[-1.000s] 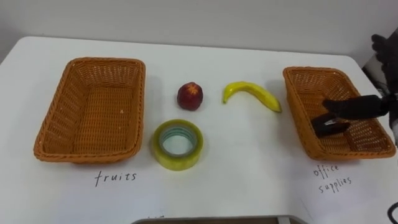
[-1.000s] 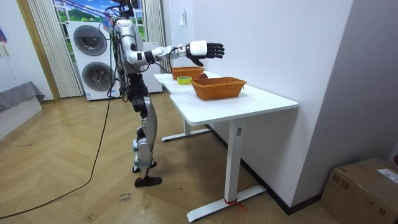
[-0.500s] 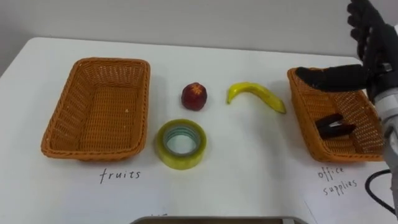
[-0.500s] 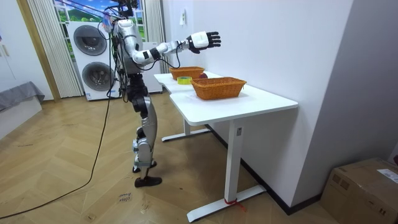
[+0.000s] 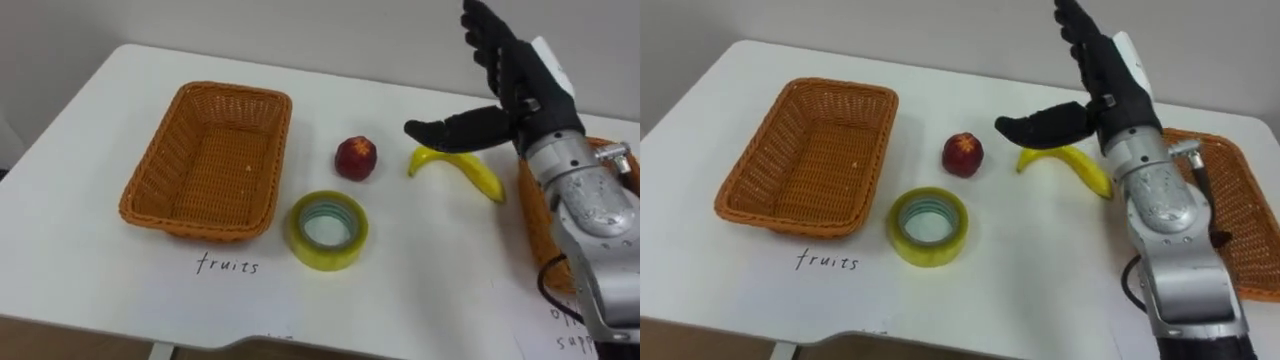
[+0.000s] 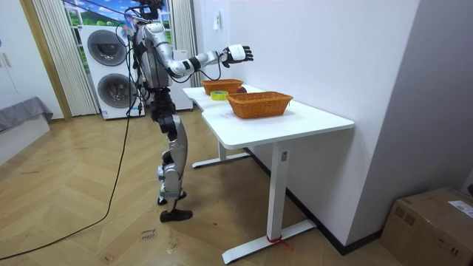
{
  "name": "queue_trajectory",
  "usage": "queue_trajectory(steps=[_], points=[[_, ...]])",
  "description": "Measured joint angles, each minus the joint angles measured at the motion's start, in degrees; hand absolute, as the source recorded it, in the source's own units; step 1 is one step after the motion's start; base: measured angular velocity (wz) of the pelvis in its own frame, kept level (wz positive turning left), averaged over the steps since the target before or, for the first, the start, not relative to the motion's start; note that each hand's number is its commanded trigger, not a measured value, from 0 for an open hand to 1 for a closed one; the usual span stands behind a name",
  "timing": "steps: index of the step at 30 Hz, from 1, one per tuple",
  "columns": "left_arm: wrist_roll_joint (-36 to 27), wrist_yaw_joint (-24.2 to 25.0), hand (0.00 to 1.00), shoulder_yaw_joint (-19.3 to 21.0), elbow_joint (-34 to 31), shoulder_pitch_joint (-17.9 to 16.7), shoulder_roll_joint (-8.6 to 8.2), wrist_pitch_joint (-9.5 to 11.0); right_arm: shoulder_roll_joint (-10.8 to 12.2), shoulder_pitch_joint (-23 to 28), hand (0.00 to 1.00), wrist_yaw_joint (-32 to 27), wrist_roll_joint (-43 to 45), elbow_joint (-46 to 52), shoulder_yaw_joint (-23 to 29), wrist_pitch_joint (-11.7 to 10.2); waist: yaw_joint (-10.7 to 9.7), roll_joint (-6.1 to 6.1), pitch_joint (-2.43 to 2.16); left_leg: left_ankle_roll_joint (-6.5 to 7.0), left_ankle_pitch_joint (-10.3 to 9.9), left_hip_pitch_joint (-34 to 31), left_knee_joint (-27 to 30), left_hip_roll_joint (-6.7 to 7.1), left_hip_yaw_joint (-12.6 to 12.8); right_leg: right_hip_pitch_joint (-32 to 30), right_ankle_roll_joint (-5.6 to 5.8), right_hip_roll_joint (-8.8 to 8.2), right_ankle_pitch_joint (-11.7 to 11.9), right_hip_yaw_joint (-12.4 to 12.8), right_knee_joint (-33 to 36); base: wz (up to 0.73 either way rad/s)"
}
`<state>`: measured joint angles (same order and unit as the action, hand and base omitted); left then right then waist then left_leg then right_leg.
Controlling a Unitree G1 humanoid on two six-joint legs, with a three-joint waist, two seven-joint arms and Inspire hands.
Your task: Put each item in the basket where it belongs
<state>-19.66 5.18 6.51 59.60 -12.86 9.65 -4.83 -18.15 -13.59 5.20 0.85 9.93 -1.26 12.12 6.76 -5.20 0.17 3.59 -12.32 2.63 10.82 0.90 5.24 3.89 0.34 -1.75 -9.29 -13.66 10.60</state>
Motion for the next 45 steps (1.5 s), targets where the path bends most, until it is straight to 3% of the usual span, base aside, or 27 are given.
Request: queue_trajectory(steps=[2, 11, 29, 41, 45], points=[[-0.03, 0.00, 0.00, 0.03, -0.31, -0.01, 0.09, 0.06, -0.01, -0.47, 0.00, -0.01, -0.80, -0.17, -0.23, 0.00, 0.96, -0.25, 0.23, -0.02, 0.09, -0.16, -0.02, 0.00, -0.44, -0.01, 0.00, -0.05, 0.00, -0.83, 0.00, 0.13], [-0.27, 0.06, 0.00, 0.02, -0.49, 0.02, 0.02, 0.11, 0.01, -1.17, 0.00, -0.02, -1.30, -3.39, -3.00, -0.02, 2.74, -0.46, 0.12, 0.09, 0.16, -0.52, 0.11, 0.23, -1.76, 0.03, 0.01, -0.23, 0.01, -2.33, -0.06, 0.08], [-1.08, 0.03, 0.00, -0.03, 0.09, 0.11, -0.05, -0.09, 0.07, -1.17, 0.00, 1.03, -0.48, -5.49, -4.55, -0.05, 3.11, 0.32, 0.28, 0.11, 0.17, -1.03, 0.03, 0.32, -2.56, -0.15, 0.02, -0.30, 0.00, -3.66, -0.13, 0.02], [-2.64, -1.30, 0.00, -1.25, 0.15, 0.27, 0.08, -0.29, 0.13, -1.16, 0.00, 4.37, 8.88, -5.90, -8.33, 0.19, 3.13, -0.21, -0.20, 0.17, 0.25, -0.86, 0.18, 0.39, -2.66, -0.01, 0.04, -0.74, -0.01, -3.51, -0.09, 0.00], [-3.33, -1.69, 0.00, -1.23, 0.23, 0.59, 0.07, -0.22, 0.25, -1.15, 0.00, 6.97, 10.40, -6.03, -10.00, 0.46, 3.20, -0.34, -0.12, 0.28, 0.33, -0.84, 0.52, 0.55, -2.66, 0.02, 0.06, -0.92, -0.03, -3.46, -0.08, 0.00]])
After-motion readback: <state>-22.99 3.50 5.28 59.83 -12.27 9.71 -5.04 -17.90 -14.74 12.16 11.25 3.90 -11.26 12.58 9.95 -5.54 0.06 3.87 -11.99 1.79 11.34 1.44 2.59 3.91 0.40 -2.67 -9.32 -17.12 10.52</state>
